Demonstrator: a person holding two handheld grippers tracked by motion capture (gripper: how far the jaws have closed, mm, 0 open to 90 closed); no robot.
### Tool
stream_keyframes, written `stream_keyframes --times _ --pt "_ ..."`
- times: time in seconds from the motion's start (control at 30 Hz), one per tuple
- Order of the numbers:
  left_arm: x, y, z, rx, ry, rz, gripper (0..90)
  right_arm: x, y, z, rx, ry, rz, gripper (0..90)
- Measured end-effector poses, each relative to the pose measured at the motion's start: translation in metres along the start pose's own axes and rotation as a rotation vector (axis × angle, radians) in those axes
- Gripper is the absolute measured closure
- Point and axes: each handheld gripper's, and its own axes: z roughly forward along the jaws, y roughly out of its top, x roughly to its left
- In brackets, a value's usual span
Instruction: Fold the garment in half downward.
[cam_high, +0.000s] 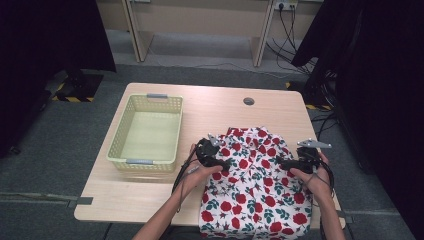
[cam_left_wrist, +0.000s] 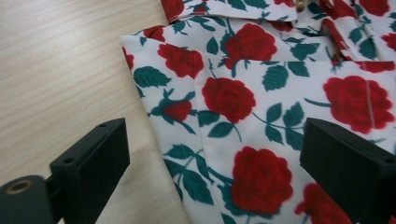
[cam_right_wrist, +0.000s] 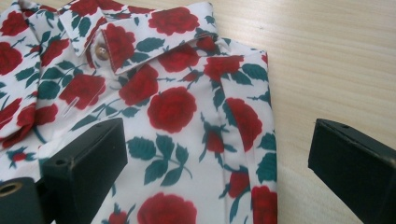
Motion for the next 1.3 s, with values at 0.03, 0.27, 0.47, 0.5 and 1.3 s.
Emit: stream_keyframes --times 0.03,0.27,0.47,0.5,1.3 --pt "0.001 0.001 0.001 0.000 0.002 -0.002 9.3 0.000 0.001 0.001 0.001 -0.002 0.005 5.0" --pt "0.002 0.001 0.011 0.010 0.009 0.013 12.9 -0.006 0.005 0.012 0.014 -0.008 0.009 5.2" --pt "0.005 0.005 0.016 0.013 0.027 0.007 9.8 -0.010 0.010 0.017 0.023 -0.007 0.023 5.2" --pt "0.005 0.005 0.017 0.009 0.030 0.005 9.8 -0.011 0.010 0.019 0.029 -0.008 0.021 5.2" --pt "0.012 0.001 0.012 -0.066 -0.022 0.045 47.4 -0.011 0.035 0.045 0.134 -0.041 -0.029 6.0"
